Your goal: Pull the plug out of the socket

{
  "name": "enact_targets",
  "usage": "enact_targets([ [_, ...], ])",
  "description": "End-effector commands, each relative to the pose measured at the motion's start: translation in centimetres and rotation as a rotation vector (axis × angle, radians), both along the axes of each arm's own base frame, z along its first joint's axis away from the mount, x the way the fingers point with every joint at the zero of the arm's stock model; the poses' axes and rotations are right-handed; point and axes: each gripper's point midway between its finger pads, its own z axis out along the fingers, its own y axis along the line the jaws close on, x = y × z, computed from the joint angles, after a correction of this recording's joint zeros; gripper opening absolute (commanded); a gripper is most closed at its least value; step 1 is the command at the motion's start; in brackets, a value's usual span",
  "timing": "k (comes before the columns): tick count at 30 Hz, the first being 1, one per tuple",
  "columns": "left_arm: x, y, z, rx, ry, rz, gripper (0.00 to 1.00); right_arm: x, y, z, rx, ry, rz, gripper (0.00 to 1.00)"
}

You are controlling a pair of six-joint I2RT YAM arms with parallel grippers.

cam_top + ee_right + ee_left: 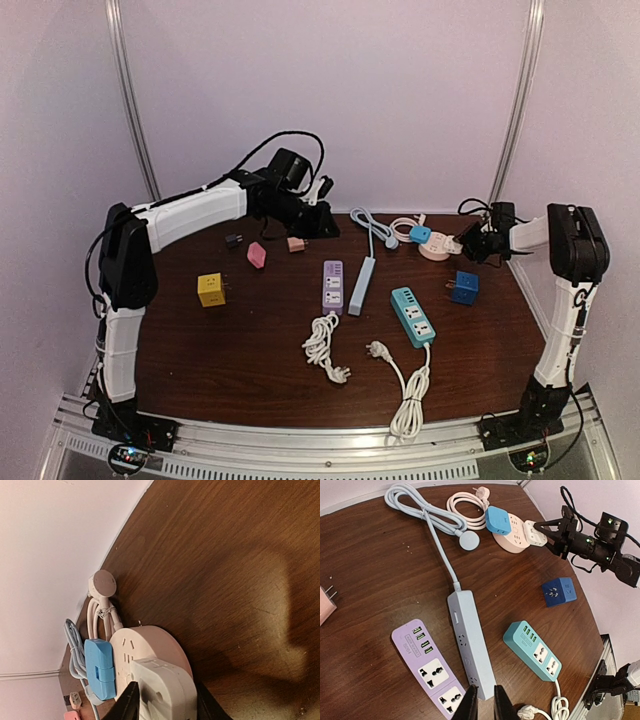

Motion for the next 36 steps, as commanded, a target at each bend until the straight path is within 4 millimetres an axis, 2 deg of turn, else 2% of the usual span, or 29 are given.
enact_targets([
  [1, 0.7, 0.3, 2.8, -0.046, -0.066, 0.018, 0.13, 0.8, 0.7, 1.0, -0.021, -0.030, 0.022, 0.32],
  [8, 0.8, 0.3, 2.3, -0.041, -0.059, 0.018, 0.13, 0.6, 1.6, 0.5, -0.016, -0.011, 0.050, 0.19],
  [18, 1.0, 0.1, 1.6, -0.035, -0.052, 0.018, 0.13, -0.5, 5.9, -0.7, 0.002, 0.037, 0.174, 0.08],
  [20, 1.0, 0.1, 1.5, -0.037, -0.050, 0.018, 0.13, -1.1, 8.1, -0.9, 0.006, 0.045, 0.226, 0.06],
  [36, 1.6, -1.1, -0.8, -0.065, -0.001, 0.023, 0.13, -6.2, 17.6, -1.5, -0.112, 0.099, 0.519, 0.05],
])
